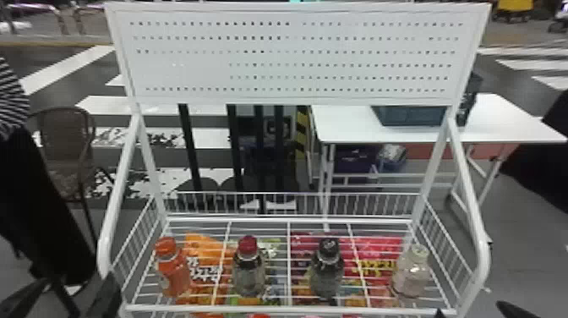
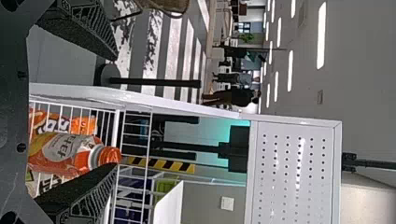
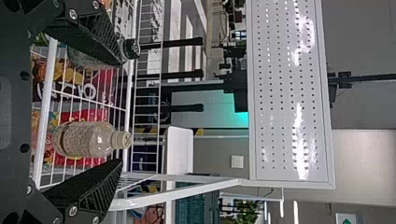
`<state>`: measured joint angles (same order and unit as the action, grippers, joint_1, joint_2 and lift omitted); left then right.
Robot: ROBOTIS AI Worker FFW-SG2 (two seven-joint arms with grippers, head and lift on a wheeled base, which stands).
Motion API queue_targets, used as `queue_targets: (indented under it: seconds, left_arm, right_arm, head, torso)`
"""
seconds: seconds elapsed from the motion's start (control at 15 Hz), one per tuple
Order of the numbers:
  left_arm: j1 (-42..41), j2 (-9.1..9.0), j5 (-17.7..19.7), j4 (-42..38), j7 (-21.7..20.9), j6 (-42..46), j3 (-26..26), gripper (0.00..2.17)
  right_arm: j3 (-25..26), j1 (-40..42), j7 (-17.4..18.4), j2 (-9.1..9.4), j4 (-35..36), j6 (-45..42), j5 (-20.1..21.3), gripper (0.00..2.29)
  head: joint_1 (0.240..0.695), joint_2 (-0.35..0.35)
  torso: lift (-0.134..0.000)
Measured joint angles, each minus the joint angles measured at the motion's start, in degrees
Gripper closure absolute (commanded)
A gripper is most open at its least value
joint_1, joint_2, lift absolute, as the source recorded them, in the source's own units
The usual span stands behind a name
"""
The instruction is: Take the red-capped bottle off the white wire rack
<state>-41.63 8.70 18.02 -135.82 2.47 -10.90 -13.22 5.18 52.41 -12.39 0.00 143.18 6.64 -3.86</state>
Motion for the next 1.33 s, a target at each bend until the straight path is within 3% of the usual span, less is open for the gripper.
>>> queue_targets:
  seconds: [0.8, 1.0, 1.33]
  left_arm:
    - [-0.82, -0.87, 0.32, -0.27, -0.57, 0.45, 1.23, 0.09]
    - [-1.79, -0.35, -0.16, 4.18, -1.53, 6.29, 6.79, 0.08]
    - [2.52, 2.63, -7.15, 16.32, 2.04, 20.18, 21.52, 0.08]
  right_arm:
    - [0.74, 0.05, -0.09, 0.0, -0.42, -0.71, -0.07, 0.15]
    - [0.8, 0.06, -0.09, 0.0, -0.44, -0.86, -0.07, 0.15]
    - [0.59, 0.01, -0.08, 0.0, -0.53, -0.88, -0.01, 0.15]
  head:
    - [0.499, 0.0]
    - [0.499, 0.0]
    - [0.499, 0.0]
  torso:
    - [0.0]
    - [0.0]
    - [0.0]
